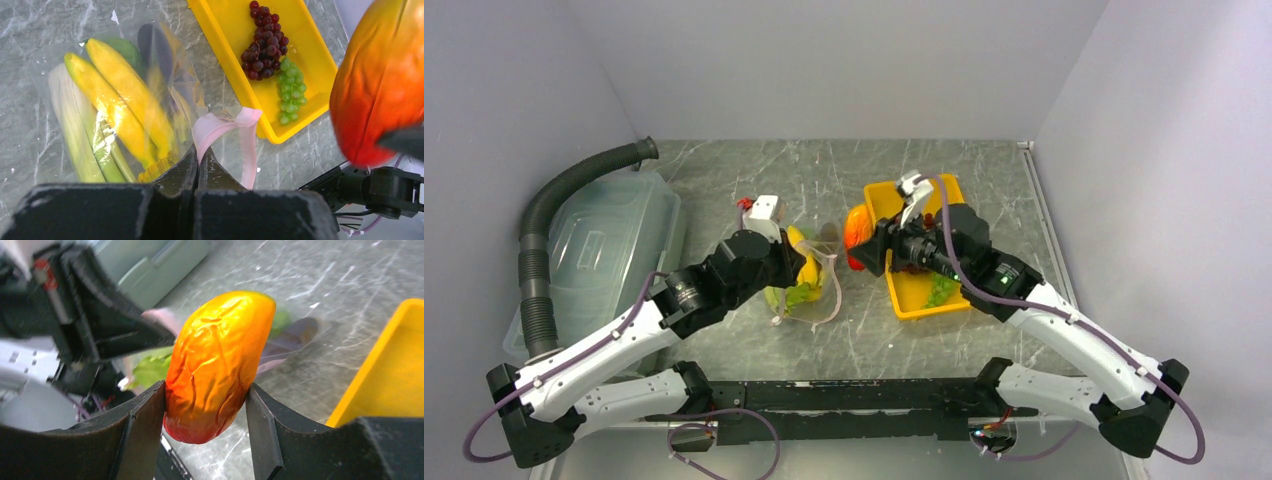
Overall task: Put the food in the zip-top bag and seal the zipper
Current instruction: Place the fake fruit in the zipper food storage bag.
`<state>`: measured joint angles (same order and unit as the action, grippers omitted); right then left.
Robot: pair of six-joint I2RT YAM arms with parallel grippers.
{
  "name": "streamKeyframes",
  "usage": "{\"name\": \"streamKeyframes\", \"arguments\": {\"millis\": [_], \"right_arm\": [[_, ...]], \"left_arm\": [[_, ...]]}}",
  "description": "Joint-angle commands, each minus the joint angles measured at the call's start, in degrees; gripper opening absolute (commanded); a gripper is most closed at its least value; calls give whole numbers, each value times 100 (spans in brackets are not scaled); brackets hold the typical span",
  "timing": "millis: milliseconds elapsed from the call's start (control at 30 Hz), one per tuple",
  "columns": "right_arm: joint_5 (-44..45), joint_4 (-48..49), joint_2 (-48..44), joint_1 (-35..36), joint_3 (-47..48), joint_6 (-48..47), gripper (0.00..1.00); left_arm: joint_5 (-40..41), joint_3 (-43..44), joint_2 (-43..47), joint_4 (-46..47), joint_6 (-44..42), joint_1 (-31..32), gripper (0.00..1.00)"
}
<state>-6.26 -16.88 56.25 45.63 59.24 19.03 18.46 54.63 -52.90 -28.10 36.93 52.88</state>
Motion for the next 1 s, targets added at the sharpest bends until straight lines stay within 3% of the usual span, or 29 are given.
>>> {"name": "streamKeyframes", "arguments": {"millis": [0, 433, 967], "right_arm": [[-137, -396, -87, 455, 219, -541, 3], [-261, -884, 198, 1678, 283, -977, 2], [160, -1218, 1241, 1749, 963, -453, 4]], "left_arm": [[181, 356, -34, 41, 163, -40, 0], [48, 624, -237, -22, 202, -32, 0], [-203, 802, -313, -88, 218, -25, 0]]}}
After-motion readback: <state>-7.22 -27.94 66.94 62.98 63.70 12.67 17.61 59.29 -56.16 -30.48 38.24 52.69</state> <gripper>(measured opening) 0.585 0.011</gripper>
